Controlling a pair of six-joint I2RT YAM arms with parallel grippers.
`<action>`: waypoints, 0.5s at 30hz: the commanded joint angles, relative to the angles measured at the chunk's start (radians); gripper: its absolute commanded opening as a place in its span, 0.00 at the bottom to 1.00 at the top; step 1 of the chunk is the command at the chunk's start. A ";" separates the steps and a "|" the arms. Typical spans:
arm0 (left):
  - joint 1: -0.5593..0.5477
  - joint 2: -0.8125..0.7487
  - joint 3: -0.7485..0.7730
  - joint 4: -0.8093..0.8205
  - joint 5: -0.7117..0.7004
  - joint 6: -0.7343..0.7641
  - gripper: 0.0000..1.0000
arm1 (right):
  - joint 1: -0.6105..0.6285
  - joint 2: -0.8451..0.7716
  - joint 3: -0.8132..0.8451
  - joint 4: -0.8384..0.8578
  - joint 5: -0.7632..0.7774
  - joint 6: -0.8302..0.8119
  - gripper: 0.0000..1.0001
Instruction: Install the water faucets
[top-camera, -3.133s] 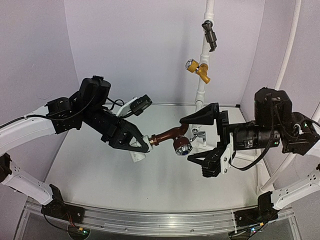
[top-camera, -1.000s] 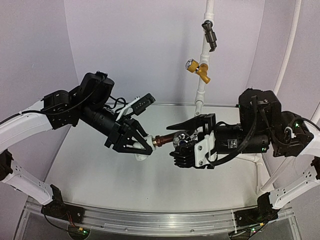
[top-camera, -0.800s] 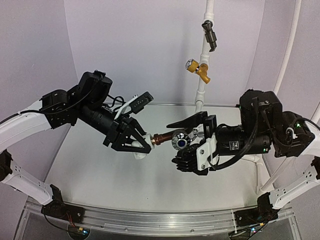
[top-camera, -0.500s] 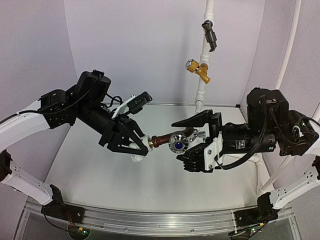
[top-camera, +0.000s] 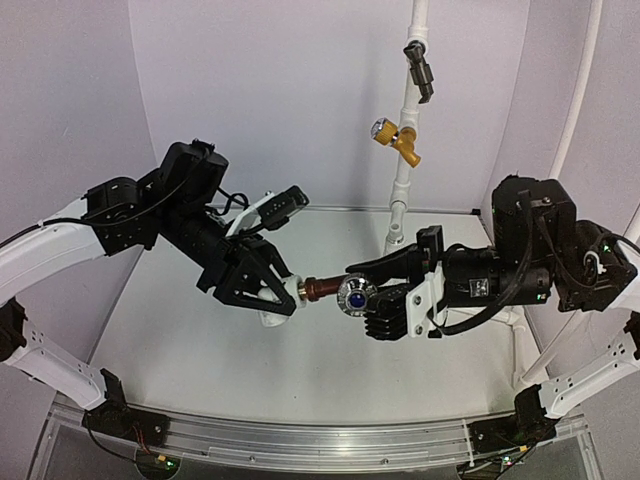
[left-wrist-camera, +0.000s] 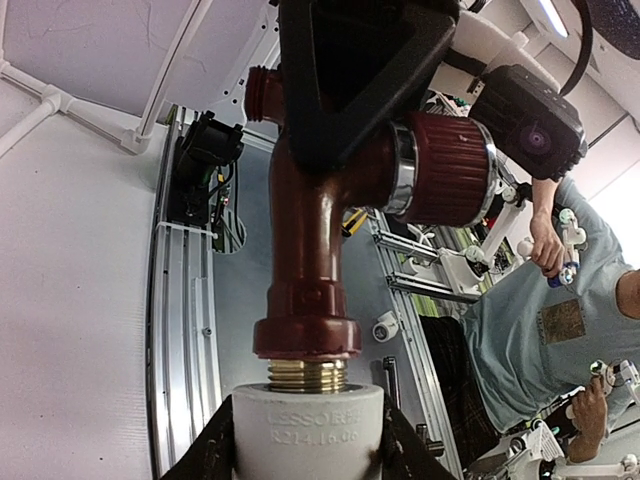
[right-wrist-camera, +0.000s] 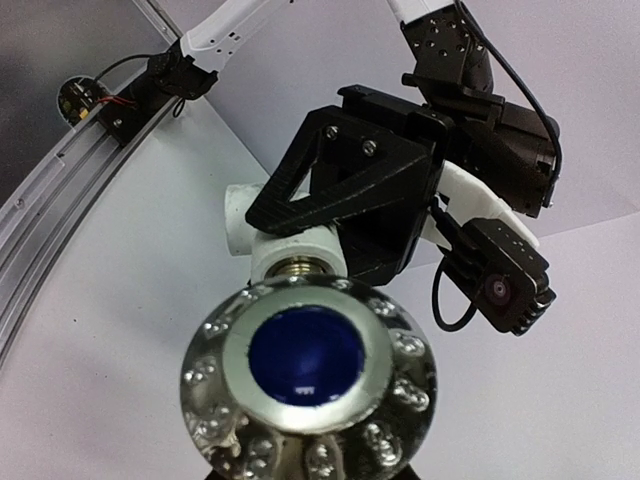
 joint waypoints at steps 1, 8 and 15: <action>-0.006 -0.012 0.051 0.038 0.028 0.030 0.00 | 0.003 0.011 0.038 0.005 0.000 0.030 0.08; -0.030 -0.043 0.028 0.042 -0.136 0.100 0.00 | 0.000 0.017 0.058 0.002 -0.024 0.071 0.00; -0.089 -0.104 -0.018 0.081 -0.503 0.299 0.02 | -0.017 0.029 0.094 -0.026 -0.087 0.143 0.00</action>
